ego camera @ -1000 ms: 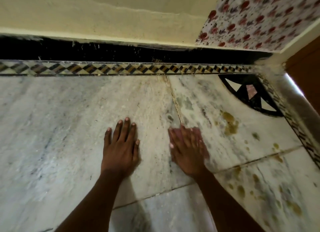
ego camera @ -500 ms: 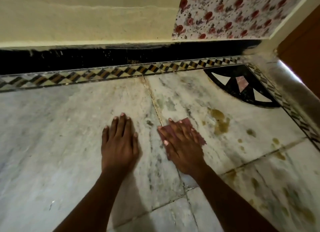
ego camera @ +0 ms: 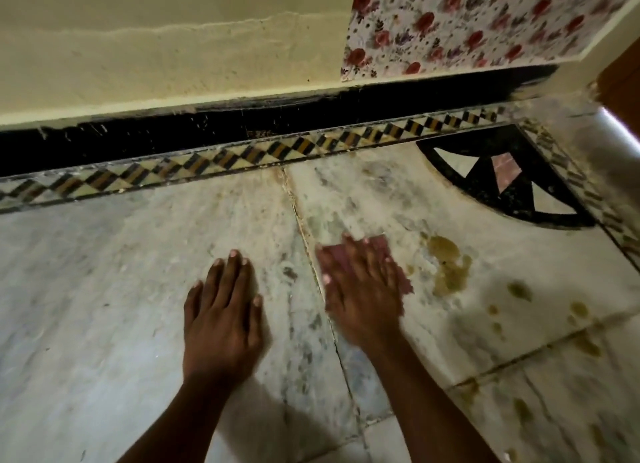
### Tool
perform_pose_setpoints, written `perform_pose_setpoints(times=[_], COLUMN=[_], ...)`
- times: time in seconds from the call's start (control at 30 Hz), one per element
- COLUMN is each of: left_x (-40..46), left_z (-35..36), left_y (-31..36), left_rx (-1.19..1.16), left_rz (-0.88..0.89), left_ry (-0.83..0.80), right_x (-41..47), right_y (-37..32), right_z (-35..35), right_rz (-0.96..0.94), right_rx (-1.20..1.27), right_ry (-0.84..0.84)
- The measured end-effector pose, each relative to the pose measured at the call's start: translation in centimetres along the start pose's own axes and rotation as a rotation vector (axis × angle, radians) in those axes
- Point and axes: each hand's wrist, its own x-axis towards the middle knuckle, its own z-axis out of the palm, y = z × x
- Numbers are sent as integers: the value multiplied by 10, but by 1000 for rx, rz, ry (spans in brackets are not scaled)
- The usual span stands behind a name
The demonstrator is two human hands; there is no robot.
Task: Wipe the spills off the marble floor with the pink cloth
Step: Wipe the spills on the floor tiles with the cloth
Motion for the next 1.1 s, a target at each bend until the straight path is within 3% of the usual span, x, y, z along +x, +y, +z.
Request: perform_pose_setpoints(times=[0.07, 0.13, 0.23, 0.33, 0.43, 0.5, 0.57, 0.67, 0.77, 0.8, 0.87, 0.97, 1.03, 1.1], left_x=[0, -1, 0, 0, -1, -1, 0, 0, -1, -1, -1, -1, -1, -1], left_z=[0, -2, -6, -8, -8, -7, -4, -5, -9, -10, -8, -5, -5, -5], left_y=[1, 4, 7, 7, 6, 7, 6, 5, 8, 7, 7, 5, 5, 5], left_rx=[14, 18, 20, 15, 12, 9, 15, 16, 21, 25, 11, 1, -1, 0], left_rz=[-8, -25, -32, -21, -14, -23, -17, -23, -14, -15, -7, -3, -1, -3], left_ry=[-5, -2, 10, 11, -1, 5, 10, 6, 3, 5, 20, 25, 43, 47], right_x=[41, 73, 69, 16, 8, 39, 82, 100, 38, 13, -5, 48, 86, 89], right_y=[-22, -57, -80, -56, -34, -47, -70, -83, -56, -43, -18, -20, -37, -55], right_z=[4, 9, 14, 9, 7, 7, 11, 16, 6, 1, -7, -8, -2, 4], right_rz=[251, 310, 39, -145, 129, 427, 562, 253, -39, -7, 232, 575, 544, 290], right_rx=[34, 75, 56, 24, -8, 52, 129, 82, 23, 12, -27, 50, 89, 54], right_ry=[-77, -154, -130, 32, 23, -3, -77, -152, -59, -28, -23, -83, -154, -181])
